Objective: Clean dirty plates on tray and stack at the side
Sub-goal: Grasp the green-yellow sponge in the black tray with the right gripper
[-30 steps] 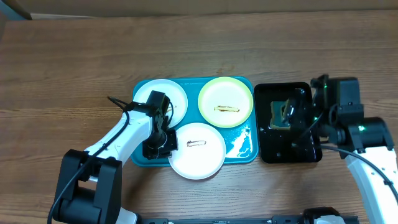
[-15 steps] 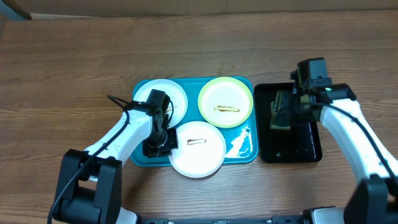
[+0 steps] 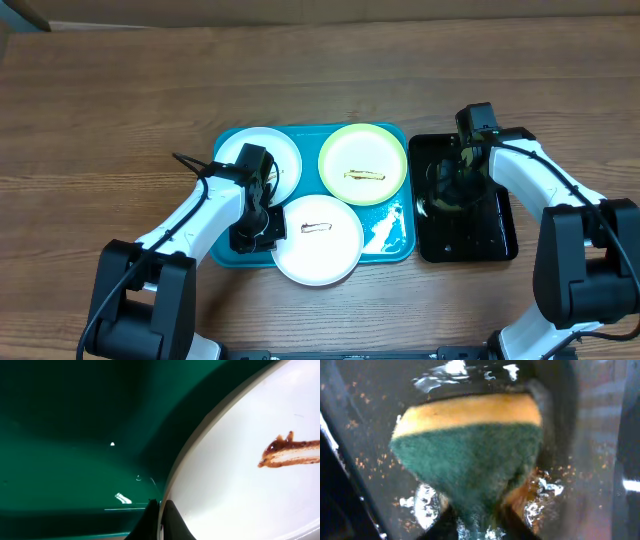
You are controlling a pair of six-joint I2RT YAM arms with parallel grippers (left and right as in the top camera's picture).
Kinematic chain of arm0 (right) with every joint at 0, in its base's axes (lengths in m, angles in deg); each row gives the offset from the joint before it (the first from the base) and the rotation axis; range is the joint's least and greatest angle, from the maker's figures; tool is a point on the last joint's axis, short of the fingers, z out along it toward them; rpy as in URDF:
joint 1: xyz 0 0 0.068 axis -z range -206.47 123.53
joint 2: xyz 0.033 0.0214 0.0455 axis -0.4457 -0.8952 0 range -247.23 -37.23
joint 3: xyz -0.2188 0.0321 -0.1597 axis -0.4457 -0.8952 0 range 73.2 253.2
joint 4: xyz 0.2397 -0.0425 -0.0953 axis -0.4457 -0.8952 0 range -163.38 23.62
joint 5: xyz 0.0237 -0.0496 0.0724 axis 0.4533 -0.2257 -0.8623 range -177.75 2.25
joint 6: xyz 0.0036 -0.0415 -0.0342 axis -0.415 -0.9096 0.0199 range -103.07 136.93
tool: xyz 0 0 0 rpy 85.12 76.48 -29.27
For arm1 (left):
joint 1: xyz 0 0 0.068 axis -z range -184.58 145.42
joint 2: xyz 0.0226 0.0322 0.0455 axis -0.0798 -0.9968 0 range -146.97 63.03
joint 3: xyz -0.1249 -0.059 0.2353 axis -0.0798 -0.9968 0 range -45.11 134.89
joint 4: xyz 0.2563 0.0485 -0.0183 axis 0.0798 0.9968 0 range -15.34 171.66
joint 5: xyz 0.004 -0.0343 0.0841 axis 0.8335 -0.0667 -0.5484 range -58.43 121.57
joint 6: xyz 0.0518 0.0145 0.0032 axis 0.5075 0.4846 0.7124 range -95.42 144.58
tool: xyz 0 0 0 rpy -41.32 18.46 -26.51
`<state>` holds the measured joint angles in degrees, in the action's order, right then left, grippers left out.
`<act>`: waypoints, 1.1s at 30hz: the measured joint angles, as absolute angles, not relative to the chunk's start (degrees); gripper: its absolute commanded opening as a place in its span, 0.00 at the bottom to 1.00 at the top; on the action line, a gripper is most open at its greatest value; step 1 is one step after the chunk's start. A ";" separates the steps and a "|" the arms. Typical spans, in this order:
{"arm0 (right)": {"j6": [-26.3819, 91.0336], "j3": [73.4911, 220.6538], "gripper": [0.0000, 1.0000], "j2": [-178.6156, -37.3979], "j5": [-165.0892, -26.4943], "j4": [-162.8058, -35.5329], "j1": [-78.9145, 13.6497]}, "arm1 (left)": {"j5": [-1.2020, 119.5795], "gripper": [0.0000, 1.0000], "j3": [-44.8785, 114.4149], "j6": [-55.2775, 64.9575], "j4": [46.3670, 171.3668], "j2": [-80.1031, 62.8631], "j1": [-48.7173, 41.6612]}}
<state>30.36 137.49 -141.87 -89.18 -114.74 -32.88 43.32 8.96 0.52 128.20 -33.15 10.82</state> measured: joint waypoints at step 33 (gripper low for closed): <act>35.45 148.20 0.04 -132.83 -91.89 -135.03 -32.95 | 43.32 0.04 8.96 0.52 128.18 -33.22 10.82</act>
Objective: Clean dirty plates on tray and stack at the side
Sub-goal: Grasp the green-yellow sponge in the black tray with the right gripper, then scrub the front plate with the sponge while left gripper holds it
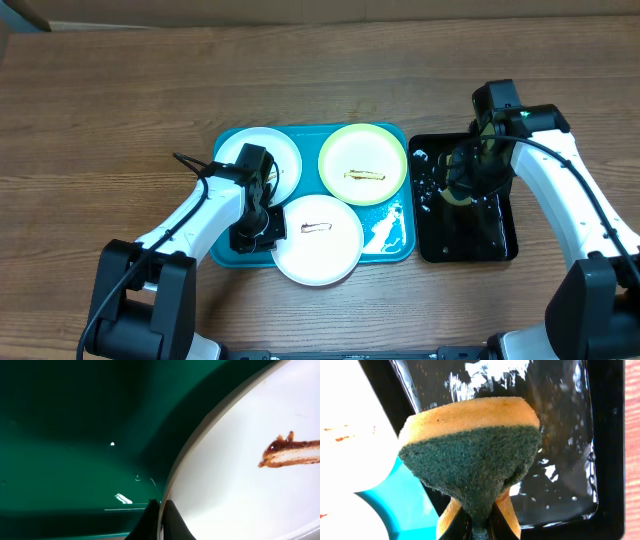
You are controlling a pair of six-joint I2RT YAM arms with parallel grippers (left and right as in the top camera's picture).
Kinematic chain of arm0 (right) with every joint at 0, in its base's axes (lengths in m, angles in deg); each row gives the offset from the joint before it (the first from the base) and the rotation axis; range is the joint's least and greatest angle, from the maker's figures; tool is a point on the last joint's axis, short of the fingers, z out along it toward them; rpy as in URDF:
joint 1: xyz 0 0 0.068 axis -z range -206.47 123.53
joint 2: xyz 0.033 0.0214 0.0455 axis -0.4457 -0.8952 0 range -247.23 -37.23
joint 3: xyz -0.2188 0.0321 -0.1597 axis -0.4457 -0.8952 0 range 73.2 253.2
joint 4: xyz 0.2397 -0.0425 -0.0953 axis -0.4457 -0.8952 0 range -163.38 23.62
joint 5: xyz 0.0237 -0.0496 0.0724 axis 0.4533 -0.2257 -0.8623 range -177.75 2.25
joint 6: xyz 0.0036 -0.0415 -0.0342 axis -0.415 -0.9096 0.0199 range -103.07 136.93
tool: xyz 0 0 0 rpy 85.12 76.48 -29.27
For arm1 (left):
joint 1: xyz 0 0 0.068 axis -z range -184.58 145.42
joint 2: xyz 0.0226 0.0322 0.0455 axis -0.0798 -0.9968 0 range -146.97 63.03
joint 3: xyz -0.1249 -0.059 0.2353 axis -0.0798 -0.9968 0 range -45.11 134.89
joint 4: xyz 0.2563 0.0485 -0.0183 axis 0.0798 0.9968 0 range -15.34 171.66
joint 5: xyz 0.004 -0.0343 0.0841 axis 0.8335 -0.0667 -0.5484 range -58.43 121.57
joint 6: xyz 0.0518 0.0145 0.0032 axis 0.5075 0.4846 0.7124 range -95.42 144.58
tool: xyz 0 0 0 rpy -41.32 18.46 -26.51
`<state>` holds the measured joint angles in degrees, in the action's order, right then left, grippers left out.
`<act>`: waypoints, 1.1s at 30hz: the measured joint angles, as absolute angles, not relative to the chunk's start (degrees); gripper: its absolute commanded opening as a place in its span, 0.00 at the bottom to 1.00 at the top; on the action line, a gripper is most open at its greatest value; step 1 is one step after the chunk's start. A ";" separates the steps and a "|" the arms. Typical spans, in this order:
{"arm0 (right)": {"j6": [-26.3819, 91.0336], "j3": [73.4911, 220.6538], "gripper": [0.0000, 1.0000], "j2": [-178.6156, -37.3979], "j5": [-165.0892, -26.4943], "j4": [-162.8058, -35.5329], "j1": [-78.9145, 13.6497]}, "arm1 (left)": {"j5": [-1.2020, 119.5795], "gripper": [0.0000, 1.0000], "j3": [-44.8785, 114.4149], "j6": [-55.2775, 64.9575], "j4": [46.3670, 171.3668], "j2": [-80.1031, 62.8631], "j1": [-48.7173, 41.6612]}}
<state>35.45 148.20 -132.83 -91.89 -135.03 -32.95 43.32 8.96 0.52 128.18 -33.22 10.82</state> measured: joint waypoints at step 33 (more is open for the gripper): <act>42.18 148.15 0.04 -131.99 -99.63 -122.04 -61.34 | 43.32 0.04 8.96 0.52 127.76 -33.22 10.82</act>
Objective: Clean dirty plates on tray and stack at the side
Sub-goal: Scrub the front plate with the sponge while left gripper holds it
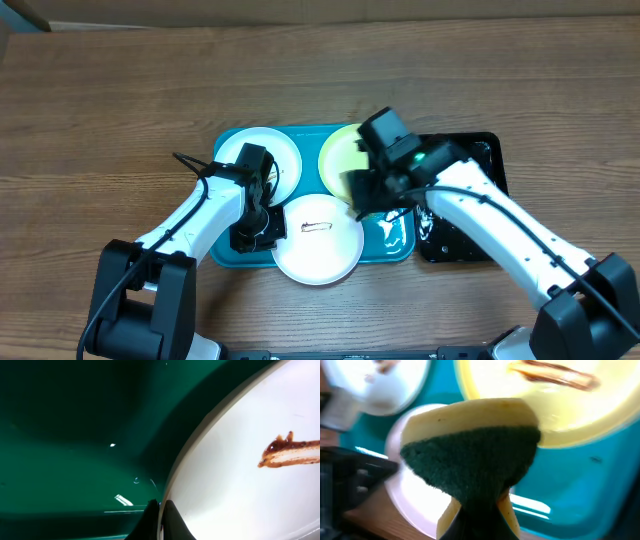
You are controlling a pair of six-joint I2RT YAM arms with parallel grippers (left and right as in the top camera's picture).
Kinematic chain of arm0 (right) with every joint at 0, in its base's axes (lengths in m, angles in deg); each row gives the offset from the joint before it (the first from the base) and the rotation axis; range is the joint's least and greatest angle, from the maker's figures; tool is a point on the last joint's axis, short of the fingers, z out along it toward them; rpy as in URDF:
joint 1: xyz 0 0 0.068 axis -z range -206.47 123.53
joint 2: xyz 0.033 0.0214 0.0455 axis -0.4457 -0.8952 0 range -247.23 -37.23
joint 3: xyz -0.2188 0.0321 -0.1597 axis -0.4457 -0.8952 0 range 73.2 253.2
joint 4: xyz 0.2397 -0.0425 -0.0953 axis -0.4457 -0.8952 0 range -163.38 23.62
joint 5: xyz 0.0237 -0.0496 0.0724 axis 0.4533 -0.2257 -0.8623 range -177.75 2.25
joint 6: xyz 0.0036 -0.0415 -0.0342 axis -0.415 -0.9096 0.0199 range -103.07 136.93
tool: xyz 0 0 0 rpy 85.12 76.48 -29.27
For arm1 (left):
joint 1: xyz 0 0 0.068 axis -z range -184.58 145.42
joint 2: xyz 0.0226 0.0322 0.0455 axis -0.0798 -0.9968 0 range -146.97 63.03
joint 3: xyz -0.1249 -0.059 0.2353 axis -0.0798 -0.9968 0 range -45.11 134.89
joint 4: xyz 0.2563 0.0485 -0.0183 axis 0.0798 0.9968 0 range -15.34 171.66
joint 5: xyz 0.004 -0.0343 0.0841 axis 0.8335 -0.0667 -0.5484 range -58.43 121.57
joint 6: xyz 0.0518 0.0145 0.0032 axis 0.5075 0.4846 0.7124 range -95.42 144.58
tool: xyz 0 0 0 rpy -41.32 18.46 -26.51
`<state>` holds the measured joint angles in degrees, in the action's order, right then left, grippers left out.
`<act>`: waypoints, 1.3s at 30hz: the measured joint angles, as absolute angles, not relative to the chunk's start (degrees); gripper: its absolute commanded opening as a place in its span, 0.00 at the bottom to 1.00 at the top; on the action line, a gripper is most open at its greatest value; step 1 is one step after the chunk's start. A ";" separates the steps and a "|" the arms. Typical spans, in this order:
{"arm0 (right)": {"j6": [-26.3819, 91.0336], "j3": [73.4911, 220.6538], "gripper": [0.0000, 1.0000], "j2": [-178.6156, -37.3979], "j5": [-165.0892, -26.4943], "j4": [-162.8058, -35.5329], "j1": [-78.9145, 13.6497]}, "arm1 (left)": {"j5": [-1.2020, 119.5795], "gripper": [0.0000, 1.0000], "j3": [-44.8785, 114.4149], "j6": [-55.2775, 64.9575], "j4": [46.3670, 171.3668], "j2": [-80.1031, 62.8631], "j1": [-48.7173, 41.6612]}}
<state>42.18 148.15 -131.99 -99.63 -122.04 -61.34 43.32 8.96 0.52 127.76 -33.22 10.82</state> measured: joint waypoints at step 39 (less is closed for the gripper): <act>50.20 146.23 0.04 -149.70 -105.88 -109.28 -70.24 | 43.45 0.04 8.96 0.52 127.76 -33.26 10.84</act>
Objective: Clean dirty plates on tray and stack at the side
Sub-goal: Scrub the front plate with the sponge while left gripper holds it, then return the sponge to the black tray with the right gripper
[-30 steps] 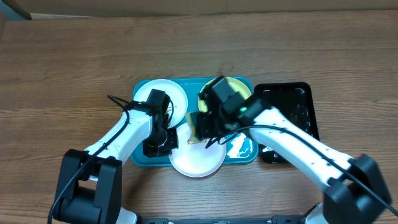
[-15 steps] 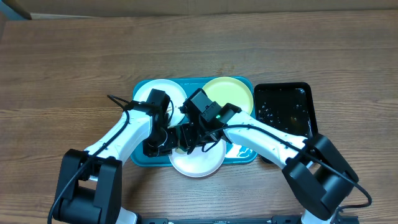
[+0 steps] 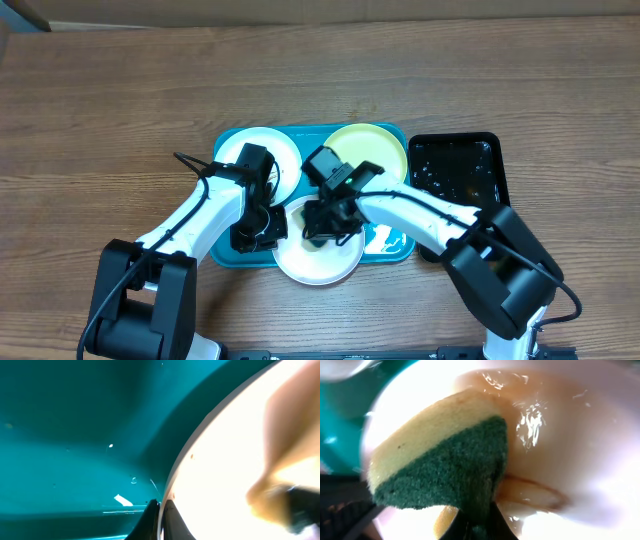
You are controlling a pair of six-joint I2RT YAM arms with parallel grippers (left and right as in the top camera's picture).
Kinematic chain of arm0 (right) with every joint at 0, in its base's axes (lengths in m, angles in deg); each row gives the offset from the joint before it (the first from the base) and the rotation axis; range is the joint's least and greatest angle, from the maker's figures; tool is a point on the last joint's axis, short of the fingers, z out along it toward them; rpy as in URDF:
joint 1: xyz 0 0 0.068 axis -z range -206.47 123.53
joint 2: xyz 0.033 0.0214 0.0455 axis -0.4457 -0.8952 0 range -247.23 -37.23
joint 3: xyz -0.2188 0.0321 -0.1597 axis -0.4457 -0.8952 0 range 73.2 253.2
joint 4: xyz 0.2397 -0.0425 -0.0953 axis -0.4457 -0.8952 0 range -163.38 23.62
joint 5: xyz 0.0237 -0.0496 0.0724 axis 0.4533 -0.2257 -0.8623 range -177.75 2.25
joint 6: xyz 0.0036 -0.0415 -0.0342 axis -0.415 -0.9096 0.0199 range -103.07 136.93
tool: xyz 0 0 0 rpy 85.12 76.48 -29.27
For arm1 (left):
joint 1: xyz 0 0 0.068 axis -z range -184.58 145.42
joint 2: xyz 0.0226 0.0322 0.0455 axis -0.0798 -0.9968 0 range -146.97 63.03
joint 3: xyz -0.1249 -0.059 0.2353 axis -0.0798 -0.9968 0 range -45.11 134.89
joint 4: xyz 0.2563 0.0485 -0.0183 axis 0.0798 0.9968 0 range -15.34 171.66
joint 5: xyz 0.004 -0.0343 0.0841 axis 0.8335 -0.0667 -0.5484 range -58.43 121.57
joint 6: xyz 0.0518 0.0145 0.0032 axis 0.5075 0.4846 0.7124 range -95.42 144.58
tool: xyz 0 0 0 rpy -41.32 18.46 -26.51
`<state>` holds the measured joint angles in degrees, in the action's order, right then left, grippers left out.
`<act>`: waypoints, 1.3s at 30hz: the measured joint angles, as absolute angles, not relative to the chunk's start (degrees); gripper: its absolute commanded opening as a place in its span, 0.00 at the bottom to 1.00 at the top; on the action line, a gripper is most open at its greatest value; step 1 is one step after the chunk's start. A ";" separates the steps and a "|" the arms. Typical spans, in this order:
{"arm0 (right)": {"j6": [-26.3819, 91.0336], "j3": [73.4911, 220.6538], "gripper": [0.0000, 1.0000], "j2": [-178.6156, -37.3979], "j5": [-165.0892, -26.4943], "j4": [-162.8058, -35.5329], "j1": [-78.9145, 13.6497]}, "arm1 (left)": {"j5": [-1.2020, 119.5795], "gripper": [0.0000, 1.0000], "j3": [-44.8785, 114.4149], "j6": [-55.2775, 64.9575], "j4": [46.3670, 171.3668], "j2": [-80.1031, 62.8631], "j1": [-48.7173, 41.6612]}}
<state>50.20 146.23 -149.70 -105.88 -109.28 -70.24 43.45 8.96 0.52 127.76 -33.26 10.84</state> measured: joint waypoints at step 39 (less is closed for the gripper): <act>36.11 147.00 0.04 -127.62 -91.76 -133.01 -36.12 | 18.16 0.04 13.68 0.50 129.99 -15.54 12.88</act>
<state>36.11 147.00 -127.62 -91.76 -133.01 -36.12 18.16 13.68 0.50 129.99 -15.54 12.88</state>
